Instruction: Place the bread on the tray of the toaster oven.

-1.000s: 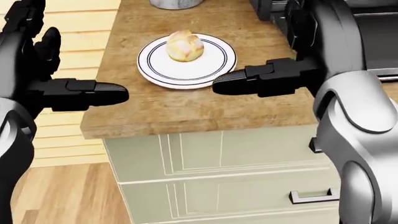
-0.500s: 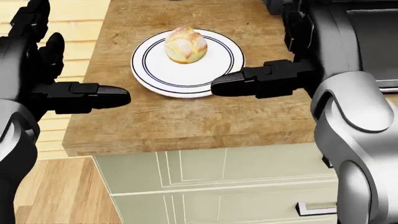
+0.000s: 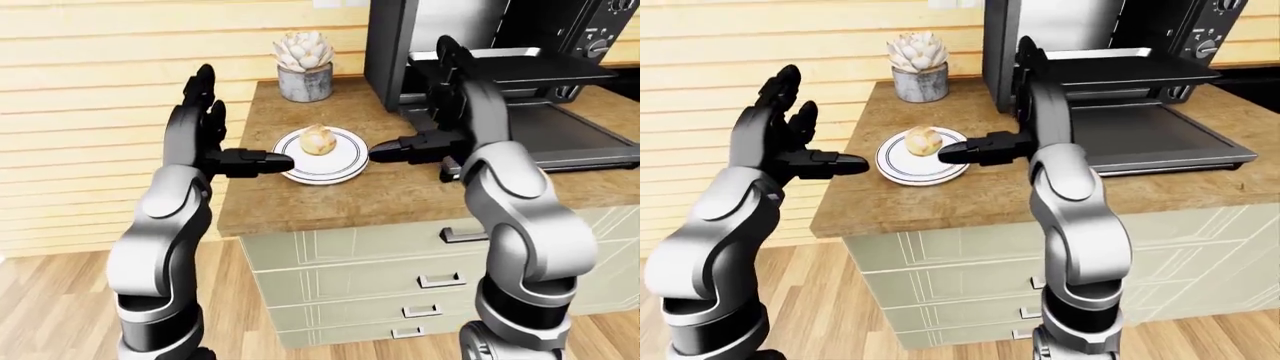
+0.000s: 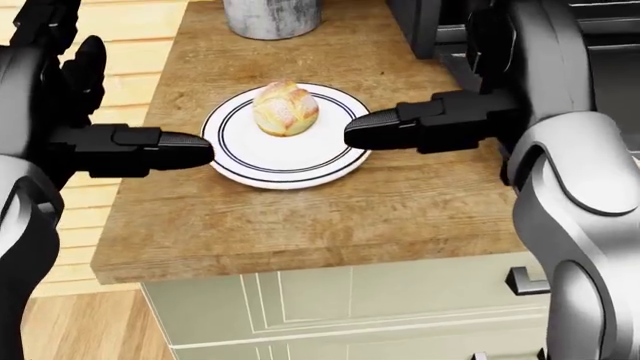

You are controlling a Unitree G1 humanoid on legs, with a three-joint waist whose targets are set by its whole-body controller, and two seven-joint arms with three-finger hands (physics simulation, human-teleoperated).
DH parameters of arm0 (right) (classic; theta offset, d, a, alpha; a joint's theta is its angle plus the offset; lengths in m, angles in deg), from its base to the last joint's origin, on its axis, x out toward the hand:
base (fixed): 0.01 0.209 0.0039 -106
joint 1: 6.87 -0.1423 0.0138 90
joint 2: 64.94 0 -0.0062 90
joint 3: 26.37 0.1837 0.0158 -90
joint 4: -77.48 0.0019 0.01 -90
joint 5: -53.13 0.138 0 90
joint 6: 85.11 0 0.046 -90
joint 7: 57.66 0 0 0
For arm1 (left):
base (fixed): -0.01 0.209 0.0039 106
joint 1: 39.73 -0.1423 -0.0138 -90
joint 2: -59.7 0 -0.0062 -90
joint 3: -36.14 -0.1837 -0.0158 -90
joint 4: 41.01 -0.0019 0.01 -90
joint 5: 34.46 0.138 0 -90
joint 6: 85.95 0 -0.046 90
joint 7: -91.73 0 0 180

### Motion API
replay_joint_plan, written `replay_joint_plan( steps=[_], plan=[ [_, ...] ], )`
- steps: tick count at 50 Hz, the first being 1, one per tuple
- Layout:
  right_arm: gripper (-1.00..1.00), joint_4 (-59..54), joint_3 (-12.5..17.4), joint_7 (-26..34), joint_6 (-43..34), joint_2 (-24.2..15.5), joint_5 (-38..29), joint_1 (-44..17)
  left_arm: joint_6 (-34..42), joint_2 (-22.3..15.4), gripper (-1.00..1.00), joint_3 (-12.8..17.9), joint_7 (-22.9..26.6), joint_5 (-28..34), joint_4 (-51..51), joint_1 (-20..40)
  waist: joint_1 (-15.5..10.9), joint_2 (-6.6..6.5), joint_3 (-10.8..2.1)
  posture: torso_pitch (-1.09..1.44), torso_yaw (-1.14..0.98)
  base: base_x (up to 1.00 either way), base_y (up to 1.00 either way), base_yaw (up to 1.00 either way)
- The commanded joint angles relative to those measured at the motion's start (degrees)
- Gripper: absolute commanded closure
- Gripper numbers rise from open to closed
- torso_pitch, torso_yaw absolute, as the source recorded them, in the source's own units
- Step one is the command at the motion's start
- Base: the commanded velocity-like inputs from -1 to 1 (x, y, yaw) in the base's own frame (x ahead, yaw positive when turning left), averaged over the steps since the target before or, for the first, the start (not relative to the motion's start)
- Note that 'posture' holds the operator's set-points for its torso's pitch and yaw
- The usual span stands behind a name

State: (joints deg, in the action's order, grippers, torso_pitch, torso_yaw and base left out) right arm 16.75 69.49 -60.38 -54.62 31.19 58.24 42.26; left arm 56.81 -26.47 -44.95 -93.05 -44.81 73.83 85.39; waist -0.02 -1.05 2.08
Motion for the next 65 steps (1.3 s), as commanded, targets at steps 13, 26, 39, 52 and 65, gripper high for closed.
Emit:
replay_joint_plan(
  steps=[13,26,39,52,65],
  plan=[
    [-1.00,1.16,0.14,0.34,1.38,-0.26,-0.26,-1.57,-1.69,-0.41,-1.00,0.41,-0.07,0.33,0.88,1.47,-0.17,0.92,-0.77,0.00,0.00,0.12,0.00,0.00],
    [-1.00,1.31,0.00,0.31,0.93,-0.11,-0.42,-1.82,-2.06,-0.41,-1.00,0.40,0.10,0.44,0.57,1.34,-0.18,-1.85,-0.97,0.00,0.00,0.12,0.00,0.00],
    [-1.00,1.79,0.10,0.35,0.29,-0.11,-0.49,-2.14,-1.64,-0.43,-1.00,0.39,0.10,0.44,0.88,1.53,-0.25,3.05,-1.19,0.00,0.00,0.12,0.00,0.00],
    [-1.00,1.45,0.03,0.34,0.57,-0.13,-0.67,-2.04,-1.97,-0.34,-1.00,0.33,0.14,0.57,0.67,1.47,0.37,-2.21,-1.00,0.00,0.00,0.09,0.00,0.00],
    [-1.00,0.89,-0.40,0.70,0.77,-0.26,-1.45,-2.02,-2.50,-0.29,-1.00,0.22,0.28,0.72,0.26,1.31,-0.41,0.91,-1.47,0.00,0.00,0.00,0.00,0.00]
  ],
)
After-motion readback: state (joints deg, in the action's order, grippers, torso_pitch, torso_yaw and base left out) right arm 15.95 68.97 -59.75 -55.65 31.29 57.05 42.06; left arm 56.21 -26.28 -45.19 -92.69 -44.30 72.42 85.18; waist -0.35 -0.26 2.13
